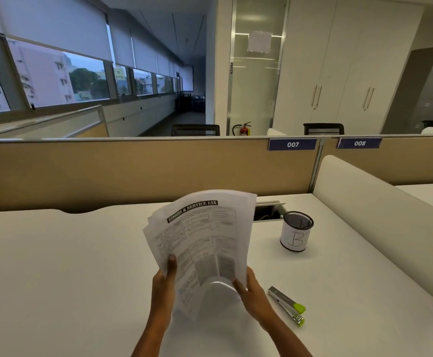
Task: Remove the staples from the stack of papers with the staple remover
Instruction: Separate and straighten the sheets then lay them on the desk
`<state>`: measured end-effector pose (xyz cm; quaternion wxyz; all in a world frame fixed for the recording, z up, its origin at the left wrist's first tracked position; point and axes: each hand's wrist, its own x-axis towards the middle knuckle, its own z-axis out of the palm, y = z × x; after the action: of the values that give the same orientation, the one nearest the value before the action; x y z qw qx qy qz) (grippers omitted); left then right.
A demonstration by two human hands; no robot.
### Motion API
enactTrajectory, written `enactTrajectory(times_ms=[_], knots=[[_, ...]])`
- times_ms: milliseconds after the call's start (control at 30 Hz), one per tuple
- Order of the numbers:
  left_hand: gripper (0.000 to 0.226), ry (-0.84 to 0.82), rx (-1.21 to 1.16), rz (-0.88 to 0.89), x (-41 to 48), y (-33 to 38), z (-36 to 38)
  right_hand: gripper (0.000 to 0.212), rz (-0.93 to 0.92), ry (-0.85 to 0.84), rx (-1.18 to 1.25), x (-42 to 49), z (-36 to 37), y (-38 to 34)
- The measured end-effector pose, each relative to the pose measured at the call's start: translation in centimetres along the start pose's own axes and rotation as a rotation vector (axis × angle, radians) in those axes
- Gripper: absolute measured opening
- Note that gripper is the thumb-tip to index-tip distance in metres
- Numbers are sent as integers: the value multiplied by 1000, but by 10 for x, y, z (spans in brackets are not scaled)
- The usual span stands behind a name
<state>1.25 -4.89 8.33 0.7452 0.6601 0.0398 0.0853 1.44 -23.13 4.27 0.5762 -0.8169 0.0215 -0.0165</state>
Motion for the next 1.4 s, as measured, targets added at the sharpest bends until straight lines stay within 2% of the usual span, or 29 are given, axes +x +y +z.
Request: enactTrajectory(times_ms=[100,200,267,333,400,500,600,667,733,800,867,1000,1067,1200,1233,1333,1400], knots=[[33,-3,87,24,2,-3,2,25,14,167,43,2,0,0],[24,25,51,57,4,2,1,12,-39,294,76,6,-7,-6],[19,31,16,90,5,9,2,9,-78,322,97,8,-12,-11],[16,11,2,115,7,15,4,16,-108,260,119,8,-16,-15],[10,-23,3,115,8,19,3,36,-107,152,140,7,-18,-19],[22,-62,-1,140,11,24,-4,52,-99,109,205,7,-25,-23],[67,-66,18,137,13,25,-10,39,-145,133,299,8,-31,-27],[82,-70,30,101,12,22,-11,27,-149,142,358,7,-30,-29],[77,-54,23,80,11,18,-9,19,-158,154,385,6,-26,-28],[50,-23,3,83,11,14,-5,15,-189,184,386,6,-22,-30],[28,12,-23,104,10,10,-1,16,-227,223,382,6,-20,-33],[10,22,-42,101,9,4,3,28,-259,193,327,9,-22,-36],[13,-19,-21,44,7,-9,2,37,-214,157,298,9,-22,-32],[60,-50,21,-89,0,-38,3,32,-131,154,389,4,-16,-17],[59,-42,42,-108,-1,-43,5,31,-117,149,417,3,-12,-15],[31,6,112,-141,-2,-52,11,32,-104,140,431,1,-3,-10],[23,59,110,-145,-1,-52,12,30,-92,206,400,4,-3,-9]])
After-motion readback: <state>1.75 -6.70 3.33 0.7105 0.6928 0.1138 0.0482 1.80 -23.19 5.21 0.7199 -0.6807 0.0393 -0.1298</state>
